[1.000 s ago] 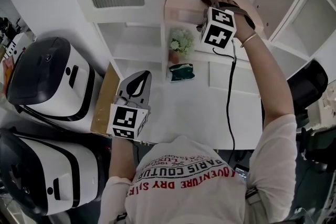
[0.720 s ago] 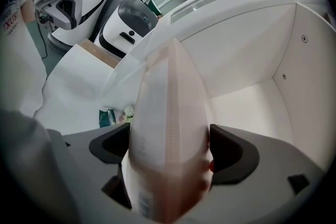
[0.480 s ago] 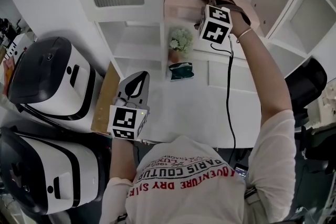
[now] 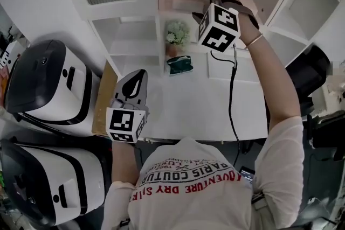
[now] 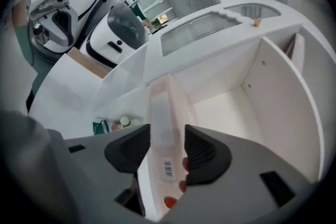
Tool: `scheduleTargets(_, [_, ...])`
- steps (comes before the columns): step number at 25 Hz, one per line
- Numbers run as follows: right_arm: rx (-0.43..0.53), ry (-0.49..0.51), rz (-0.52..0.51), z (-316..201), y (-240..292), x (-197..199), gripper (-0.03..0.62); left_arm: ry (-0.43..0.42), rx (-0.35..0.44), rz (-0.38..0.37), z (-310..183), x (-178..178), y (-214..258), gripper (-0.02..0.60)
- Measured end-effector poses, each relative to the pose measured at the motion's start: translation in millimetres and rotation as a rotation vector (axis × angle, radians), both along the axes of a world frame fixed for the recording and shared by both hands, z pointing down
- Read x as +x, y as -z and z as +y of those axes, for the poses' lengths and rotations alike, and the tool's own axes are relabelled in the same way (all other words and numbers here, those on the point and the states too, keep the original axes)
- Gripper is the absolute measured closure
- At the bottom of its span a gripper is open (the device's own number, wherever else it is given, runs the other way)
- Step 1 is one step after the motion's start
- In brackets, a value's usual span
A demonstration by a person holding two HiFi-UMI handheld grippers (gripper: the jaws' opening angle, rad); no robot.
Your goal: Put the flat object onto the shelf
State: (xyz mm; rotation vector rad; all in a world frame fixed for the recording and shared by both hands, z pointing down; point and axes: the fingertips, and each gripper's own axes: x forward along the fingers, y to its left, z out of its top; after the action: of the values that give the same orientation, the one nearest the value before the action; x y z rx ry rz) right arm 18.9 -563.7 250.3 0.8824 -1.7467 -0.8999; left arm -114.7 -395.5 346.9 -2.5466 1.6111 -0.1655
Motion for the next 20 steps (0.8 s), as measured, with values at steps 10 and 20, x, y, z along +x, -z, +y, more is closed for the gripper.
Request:
scheduleTargets(10, [0.086, -0.038, -0.177, 47, 2, 26, 0.560, -0.054, 0.013, 0.015, 4, 9, 8, 0.568])
scheduleTargets(20, [0.051, -0.089, -0.656, 81, -19, 58, 0.565, -0.099, 0.004, 0.013, 3, 27, 5, 0.568])
